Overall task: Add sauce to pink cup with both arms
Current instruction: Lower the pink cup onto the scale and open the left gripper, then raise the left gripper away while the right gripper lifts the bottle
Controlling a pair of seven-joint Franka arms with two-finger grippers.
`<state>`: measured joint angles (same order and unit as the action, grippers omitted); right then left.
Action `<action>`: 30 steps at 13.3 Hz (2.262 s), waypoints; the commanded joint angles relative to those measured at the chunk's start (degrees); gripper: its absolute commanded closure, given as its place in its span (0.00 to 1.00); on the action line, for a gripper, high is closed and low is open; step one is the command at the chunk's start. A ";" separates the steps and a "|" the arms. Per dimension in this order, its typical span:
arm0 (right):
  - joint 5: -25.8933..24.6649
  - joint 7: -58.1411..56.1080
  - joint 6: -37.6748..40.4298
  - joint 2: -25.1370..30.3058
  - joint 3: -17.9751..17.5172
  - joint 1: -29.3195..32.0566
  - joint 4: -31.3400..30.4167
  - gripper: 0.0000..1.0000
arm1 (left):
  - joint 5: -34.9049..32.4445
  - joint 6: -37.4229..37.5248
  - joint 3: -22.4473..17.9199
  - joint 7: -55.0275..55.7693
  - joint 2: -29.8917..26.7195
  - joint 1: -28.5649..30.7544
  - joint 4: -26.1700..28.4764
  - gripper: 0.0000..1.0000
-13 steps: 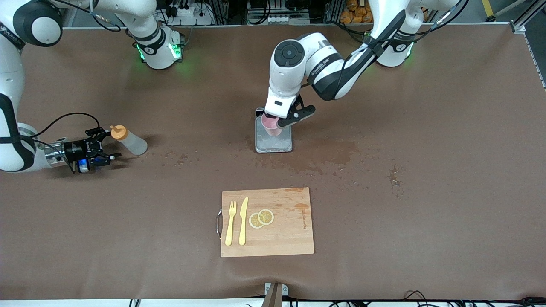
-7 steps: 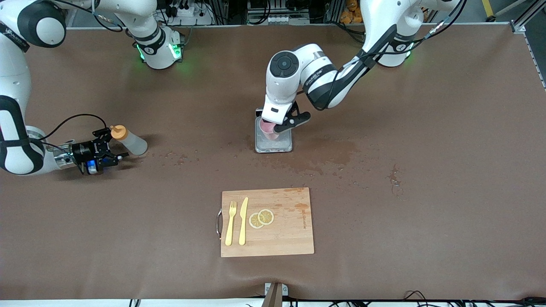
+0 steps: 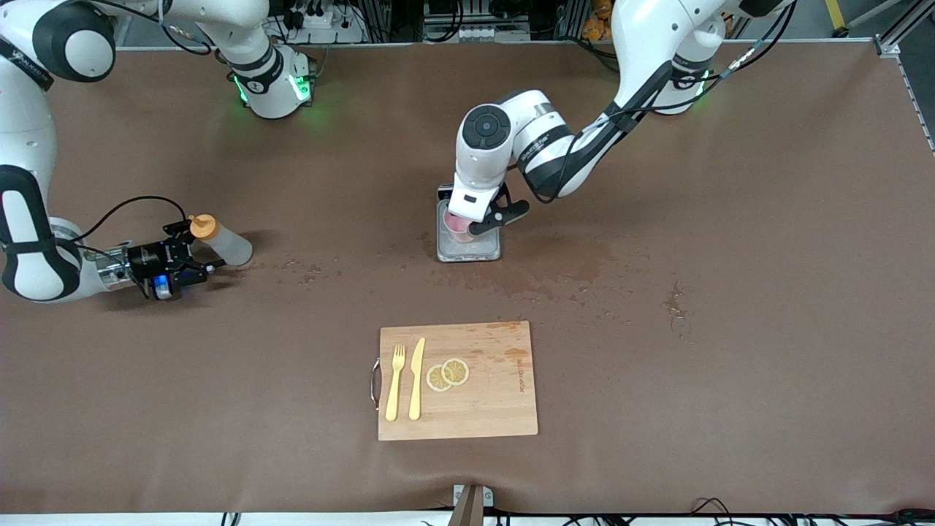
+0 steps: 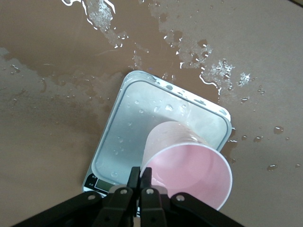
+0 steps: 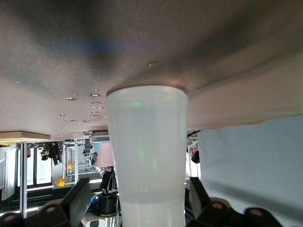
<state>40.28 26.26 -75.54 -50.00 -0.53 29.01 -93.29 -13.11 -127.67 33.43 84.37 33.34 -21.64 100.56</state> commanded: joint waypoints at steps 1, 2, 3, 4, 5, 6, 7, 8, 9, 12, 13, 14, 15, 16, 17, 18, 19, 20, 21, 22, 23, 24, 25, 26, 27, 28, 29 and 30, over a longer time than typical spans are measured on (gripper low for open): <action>1.12 -0.59 1.44 0.52 0.18 -0.10 -0.23 0.63 | -1.74 -0.13 -0.20 1.68 0.85 -0.25 -1.33 0.83; 1.12 -0.51 1.97 0.52 0.18 -0.01 -0.06 0.63 | -1.74 -0.13 -0.21 1.68 0.76 0.02 -1.33 0.45; 1.03 -0.42 1.97 0.60 0.18 -0.01 0.03 0.63 | -1.74 -0.13 -0.21 1.68 0.59 0.28 -1.33 0.15; 1.03 -0.33 2.06 0.69 0.18 0.08 0.21 0.64 | -1.83 -0.04 -0.21 1.76 0.33 0.54 -1.33 0.00; 1.03 -0.33 2.15 0.78 0.18 0.08 0.47 0.64 | -1.83 0.05 -0.21 2.11 -0.02 0.81 -1.33 0.00; 1.03 -0.16 2.50 0.78 0.18 -0.01 0.73 0.64 | -1.83 0.31 -0.12 2.64 -1.25 1.42 -1.33 0.00; 1.03 0.19 2.68 0.87 0.18 -0.01 1.00 0.64 | -1.83 0.83 -0.12 2.73 -2.65 2.12 -1.33 0.00; 1.03 0.46 3.46 1.04 0.27 -0.18 1.35 0.64 | -1.83 2.14 -0.12 2.64 -4.49 2.82 -1.33 0.00; 1.03 1.16 4.16 1.30 0.27 -0.19 2.14 0.64 | -1.83 3.38 -0.12 2.38 -6.08 3.44 -1.59 0.00; 1.12 5.81 7.15 1.83 0.18 -0.54 4.33 0.64 | -1.92 6.19 -0.12 2.03 -9.86 6.42 -4.04 0.00; 1.12 7.65 7.42 2.53 0.01 -0.89 4.60 0.64 | -1.92 7.68 -0.12 1.85 -10.22 7.65 -5.62 0.00; 1.12 9.67 7.42 3.67 0.00 -1.58 4.52 0.64 | -1.92 9.52 -0.12 0.11 -10.48 9.41 -8.16 0.00; 1.12 11.26 7.60 4.98 0.00 -2.55 4.52 0.64 | -1.92 12.24 -0.03 -2.95 -10.49 11.25 -10.79 0.00; 1.12 13.01 7.77 6.04 0.00 -3.17 4.60 0.64 | -1.92 14.61 -0.12 -6.38 -10.57 13.10 -12.91 0.00; 1.12 15.73 7.78 7.62 -0.08 -3.87 4.60 0.63 | -1.74 16.38 0.06 -11.11 -10.66 15.90 -14.23 0.00; 1.20 18.71 7.78 9.29 -0.69 -4.92 4.60 0.63 | -1.39 17.27 0.32 -15.16 -10.66 18.36 -15.20 0.00; 1.20 21.96 7.60 11.22 -1.13 -5.80 4.60 0.63 | -1.04 17.27 0.24 -17.37 -10.66 20.21 -16.00 0.00; 1.20 24.95 7.25 13.33 -1.14 -7.46 4.69 0.63 | -1.04 17.45 0.32 -18.88 -10.66 22.32 -16.35 0.00; 1.20 27.59 7.07 15.09 -1.05 -9.22 4.69 0.63 | -1.04 18.41 0.50 -21.24 -10.75 23.91 -16.36 0.00; 1.20 29.97 6.81 16.32 -1.05 -10.54 4.95 0.63 | -1.04 20.68 0.50 -24.83 -11.36 25.23 -16.44 0.00; 1.12 31.56 6.72 16.77 -0.96 -11.25 5.30 0.63 | -1.12 22.27 0.41 -28.70 -11.71 26.81 -16.44 0.00; 1.12 32.97 6.72 17.21 -1.14 -11.52 5.48 0.63 | -0.95 23.68 0.41 -31.95 -12.76 29.09 -16.53 0.00; 1.12 34.98 6.55 18.26 -1.05 -12.57 5.83 0.63 | -0.60 25.17 0.58 -35.12 -13.64 31.11 -16.44 0.00; 1.03 36.74 6.37 19.05 -0.96 -13.80 5.83 0.63 | 0.01 26.93 0.41 -37.59 -14.78 32.00 -16.44 0.00; 1.03 38.59 5.85 19.84 -0.96 -14.59 5.92 0.63 | 0.19 27.64 0.32 -37.96 -16.01 32.27 -16.36 0.00; 1.03 40.61 5.15 20.72 -0.96 -15.56 5.92 0.63 | 0.54 28.69 0.32 -38.22 -16.63 33.14 -16.36 0.00; 1.03 42.37 4.79 21.43 -0.96 -16.61 5.92 0.63 | 0.98 29.48 -0.11 -39.62 -18.38 32.81 -16.09 0.00; 1.03 43.95 4.35 22.04 -0.96 -17.67 5.92 0.63 | 1.16 30.45 -1.42 -43.11 -19.70 32.45 -15.83 0.00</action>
<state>40.62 66.03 -70.64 -30.86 -1.89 13.50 -86.61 -13.23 -99.50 33.09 45.24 17.66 11.06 83.37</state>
